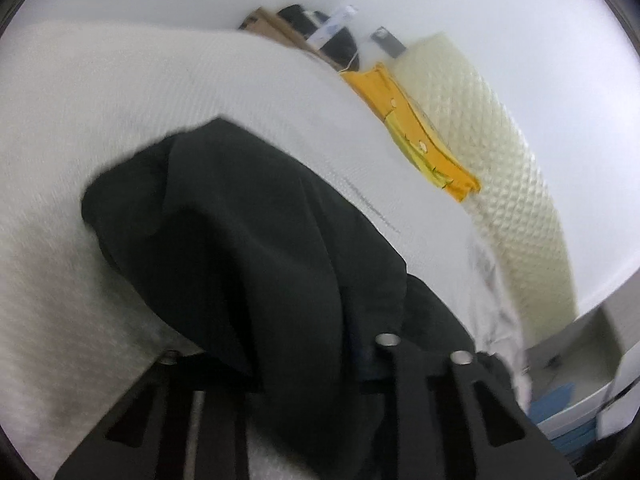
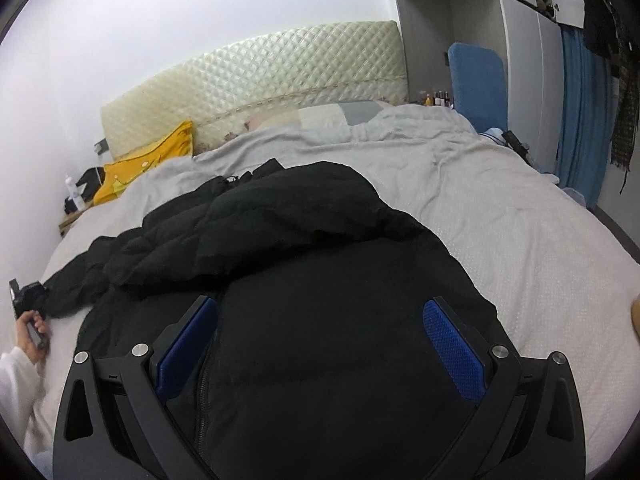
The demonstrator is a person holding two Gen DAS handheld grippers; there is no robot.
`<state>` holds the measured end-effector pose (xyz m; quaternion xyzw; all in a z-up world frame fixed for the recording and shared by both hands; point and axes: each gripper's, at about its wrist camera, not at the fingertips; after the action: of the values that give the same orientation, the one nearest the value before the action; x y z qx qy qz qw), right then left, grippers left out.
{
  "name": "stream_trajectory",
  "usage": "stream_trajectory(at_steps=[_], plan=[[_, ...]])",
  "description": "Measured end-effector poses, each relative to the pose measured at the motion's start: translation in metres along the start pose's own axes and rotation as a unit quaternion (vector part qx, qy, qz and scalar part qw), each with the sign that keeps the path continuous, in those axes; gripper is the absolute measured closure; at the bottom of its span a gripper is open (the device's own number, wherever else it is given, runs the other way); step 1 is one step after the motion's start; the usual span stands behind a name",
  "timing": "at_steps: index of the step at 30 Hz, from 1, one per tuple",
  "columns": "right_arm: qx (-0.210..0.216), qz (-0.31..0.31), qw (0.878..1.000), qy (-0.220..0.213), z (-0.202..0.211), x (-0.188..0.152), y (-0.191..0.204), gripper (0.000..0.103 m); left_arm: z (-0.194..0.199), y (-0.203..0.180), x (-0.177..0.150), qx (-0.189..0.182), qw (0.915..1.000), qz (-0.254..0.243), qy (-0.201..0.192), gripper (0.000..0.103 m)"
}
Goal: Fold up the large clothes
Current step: 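Grasp the other sleeve cuff with the left gripper and lift it, then carry the sleeve across the jacket body with the left gripper and release it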
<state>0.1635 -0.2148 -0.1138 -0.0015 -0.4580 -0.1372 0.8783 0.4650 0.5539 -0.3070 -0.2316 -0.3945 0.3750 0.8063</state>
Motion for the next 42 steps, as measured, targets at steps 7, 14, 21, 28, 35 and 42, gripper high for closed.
stream_trajectory(at_steps=[7,14,21,28,35,42], plan=[[0.016,0.009,1.0,-0.006,0.007,0.004,-0.003,0.0,0.04,-0.034,0.01,0.031,0.999,-0.026,-0.02,0.095],[0.039,0.058,0.997,-0.033,0.023,0.007,0.007,0.0,0.097,-0.084,0.013,0.056,0.996,-0.051,-0.048,0.096],[0.091,0.08,0.992,-0.036,0.032,0.0,0.007,0.0,0.146,-0.158,0.004,0.062,0.9913,-0.09,-0.074,0.096],[0.109,0.095,0.988,-0.053,0.046,-0.001,0.003,0.0,0.197,-0.252,-0.025,0.055,0.9799,-0.165,-0.097,0.096],[0.111,0.096,0.987,-0.063,0.058,0.004,-0.014,0.0,0.235,-0.348,-0.066,0.027,0.9697,-0.22,-0.104,0.096],[0.107,0.087,0.988,-0.075,0.067,0.007,-0.036,0.0,0.259,-0.443,-0.125,-0.011,0.9583,-0.265,-0.107,0.096]])
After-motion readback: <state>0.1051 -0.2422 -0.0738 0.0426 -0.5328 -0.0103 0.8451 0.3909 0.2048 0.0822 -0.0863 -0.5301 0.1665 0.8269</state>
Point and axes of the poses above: each gripper's, at about its wrist camera, not at the fingertips, and z roughly against the way its jaws point, y to its left, x to its top, and after that the axes turned 3 degrees about z, right-handed
